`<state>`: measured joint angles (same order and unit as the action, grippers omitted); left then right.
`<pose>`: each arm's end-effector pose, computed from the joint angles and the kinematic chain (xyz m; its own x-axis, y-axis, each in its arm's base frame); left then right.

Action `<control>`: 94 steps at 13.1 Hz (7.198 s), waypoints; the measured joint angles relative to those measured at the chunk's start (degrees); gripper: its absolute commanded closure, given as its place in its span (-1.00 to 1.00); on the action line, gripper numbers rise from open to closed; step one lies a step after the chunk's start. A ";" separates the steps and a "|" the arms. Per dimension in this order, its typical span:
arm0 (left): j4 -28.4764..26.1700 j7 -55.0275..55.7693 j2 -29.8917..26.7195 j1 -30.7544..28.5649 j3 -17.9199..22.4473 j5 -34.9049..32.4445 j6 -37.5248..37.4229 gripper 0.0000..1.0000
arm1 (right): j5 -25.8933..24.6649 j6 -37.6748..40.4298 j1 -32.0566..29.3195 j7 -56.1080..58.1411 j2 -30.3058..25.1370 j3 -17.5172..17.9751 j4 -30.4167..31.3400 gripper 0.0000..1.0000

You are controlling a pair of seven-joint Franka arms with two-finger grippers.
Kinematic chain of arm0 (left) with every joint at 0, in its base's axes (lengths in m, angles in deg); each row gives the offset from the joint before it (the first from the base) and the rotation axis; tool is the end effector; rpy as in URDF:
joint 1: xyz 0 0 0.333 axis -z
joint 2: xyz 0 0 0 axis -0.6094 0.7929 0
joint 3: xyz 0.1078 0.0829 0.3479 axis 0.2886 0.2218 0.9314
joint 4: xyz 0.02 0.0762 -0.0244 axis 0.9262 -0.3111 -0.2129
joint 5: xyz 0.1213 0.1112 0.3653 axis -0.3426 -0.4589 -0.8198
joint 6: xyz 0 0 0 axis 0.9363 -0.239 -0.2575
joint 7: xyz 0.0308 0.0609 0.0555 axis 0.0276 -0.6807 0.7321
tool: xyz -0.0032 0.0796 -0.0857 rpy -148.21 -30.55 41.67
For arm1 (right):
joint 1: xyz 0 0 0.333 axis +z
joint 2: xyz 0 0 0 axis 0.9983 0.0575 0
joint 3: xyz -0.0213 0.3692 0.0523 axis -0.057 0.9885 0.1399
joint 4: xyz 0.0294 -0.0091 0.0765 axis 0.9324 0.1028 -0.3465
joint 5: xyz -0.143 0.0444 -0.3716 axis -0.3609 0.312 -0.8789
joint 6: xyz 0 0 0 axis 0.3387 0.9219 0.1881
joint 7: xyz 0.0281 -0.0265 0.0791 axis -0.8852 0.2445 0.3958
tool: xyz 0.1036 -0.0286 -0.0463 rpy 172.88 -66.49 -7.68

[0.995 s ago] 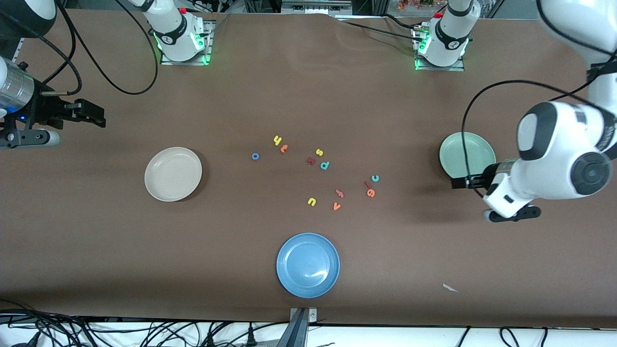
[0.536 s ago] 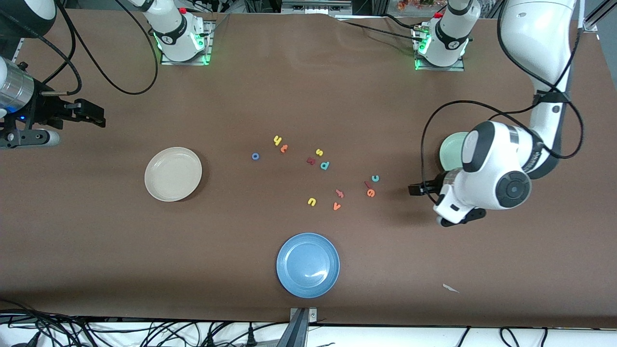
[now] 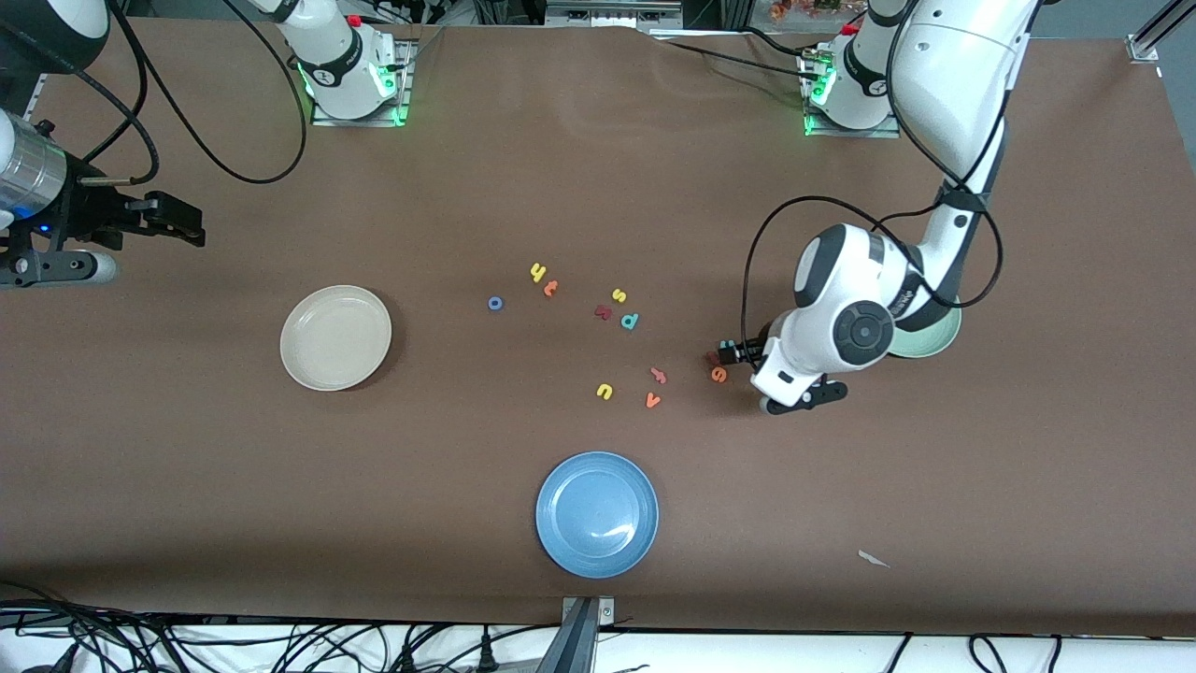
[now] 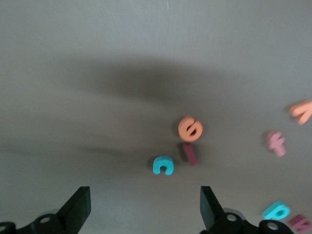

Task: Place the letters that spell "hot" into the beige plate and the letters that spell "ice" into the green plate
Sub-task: 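Reach the cyan letter c with the left gripper while the right gripper advances, then close the left gripper on the cyan letter c and lift it, then drop the cyan c onto the green plate while the right gripper reaches the ring, then grasp the blue ring with the right gripper while the left gripper returns, then drop the blue ring onto the beige plate while the left gripper grasps pink letter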

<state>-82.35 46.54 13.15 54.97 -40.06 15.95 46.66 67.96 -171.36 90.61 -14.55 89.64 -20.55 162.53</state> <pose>0.6355 -0.2586 0.2604 0.9370 0.1956 -0.2896 0.2212 -0.9735 0.0582 0.5963 0.0360 0.6321 0.9878 0.0693 -0.1393 0.0743 -0.9967 0.0312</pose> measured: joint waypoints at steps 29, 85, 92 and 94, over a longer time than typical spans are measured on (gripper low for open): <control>-9.11 0.17 1.28 1.52 -1.91 0.00 17.19 1.00 | 5.92 -26.72 17.51 -16.20 8.70 6.77 15.59 -0.99; 2.96 31.14 7.50 -3.36 -6.67 -2.11 11.28 0.00 | -8.34 -54.17 16.78 -14.86 9.64 7.54 37.53 0.69; 2.96 31.14 8.55 -1.74 -6.70 -2.11 11.28 0.17 | -8.34 -52.36 12.24 8.97 7.80 -4.10 38.76 0.67; 3.06 31.15 8.66 -1.57 -6.69 -2.11 11.28 0.79 | -8.34 -52.42 12.03 13.05 7.95 -6.99 39.04 0.50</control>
<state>-79.29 77.68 21.81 53.40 -46.75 13.84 57.94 59.62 -223.78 102.65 -1.50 97.58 -27.54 201.57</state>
